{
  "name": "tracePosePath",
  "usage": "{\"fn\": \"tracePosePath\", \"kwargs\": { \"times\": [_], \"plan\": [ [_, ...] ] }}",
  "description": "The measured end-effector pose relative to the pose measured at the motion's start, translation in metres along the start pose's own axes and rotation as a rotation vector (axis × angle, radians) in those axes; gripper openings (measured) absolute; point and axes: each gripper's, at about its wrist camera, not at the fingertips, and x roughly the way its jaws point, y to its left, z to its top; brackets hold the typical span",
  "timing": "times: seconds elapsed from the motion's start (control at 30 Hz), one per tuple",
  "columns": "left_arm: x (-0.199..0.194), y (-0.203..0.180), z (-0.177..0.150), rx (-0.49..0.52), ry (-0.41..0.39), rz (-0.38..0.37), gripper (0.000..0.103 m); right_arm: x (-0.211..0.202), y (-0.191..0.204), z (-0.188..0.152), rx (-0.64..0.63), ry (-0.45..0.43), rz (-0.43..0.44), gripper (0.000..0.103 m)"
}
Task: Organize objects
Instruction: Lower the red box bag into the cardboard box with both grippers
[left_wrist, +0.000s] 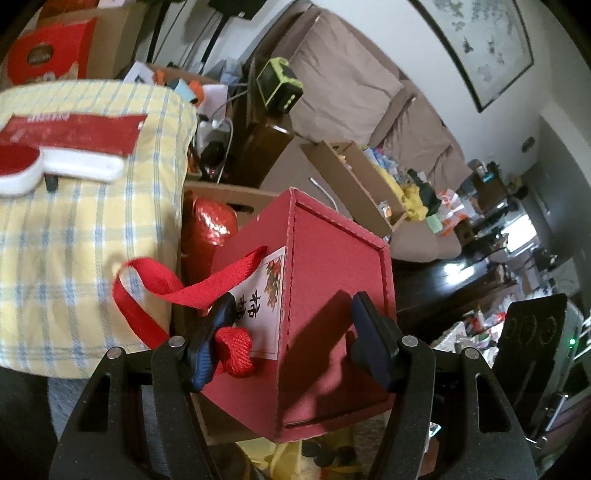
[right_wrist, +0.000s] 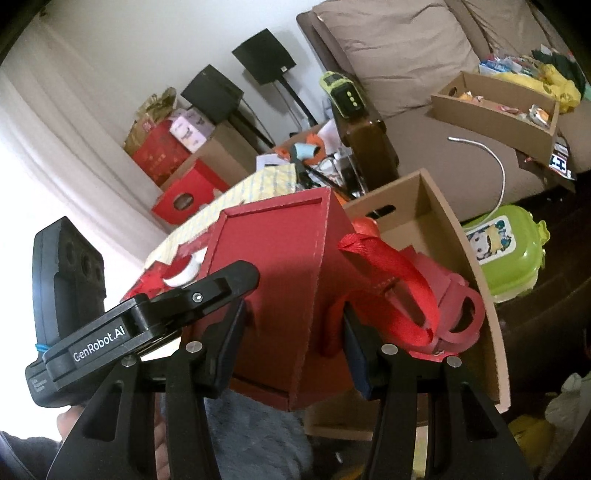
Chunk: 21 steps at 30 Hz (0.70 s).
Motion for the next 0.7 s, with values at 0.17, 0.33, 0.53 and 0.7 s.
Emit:
{"fn": "tracePosePath", "kwargs": {
  "times": [0.17, 0.33, 0.53, 0.7],
  "plan": [
    [0.005, 0.001, -0.01, -0.016, -0.01, 0.057, 0.061, 0.01, -0.017, -0.004, 0.014, 0.035, 0.06, 0.052],
    [0.011, 0.008, -0.018, -0.056, -0.011, 0.105, 0.061, 0.026, -0.033, -0.01, 0.059, 0.076, 0.134, 0.052],
    [0.025, 0.014, -0.028, -0.062, 0.006, 0.141, 0.061, 0.042, -0.046, -0.016, 0.087, 0.121, 0.157, 0.052],
    [0.035, 0.008, -0.032, -0.052, 0.026, 0.139, 0.057, 0.043, -0.057, -0.018, 0.103, 0.128, 0.128, 0.051]
  ]
}}
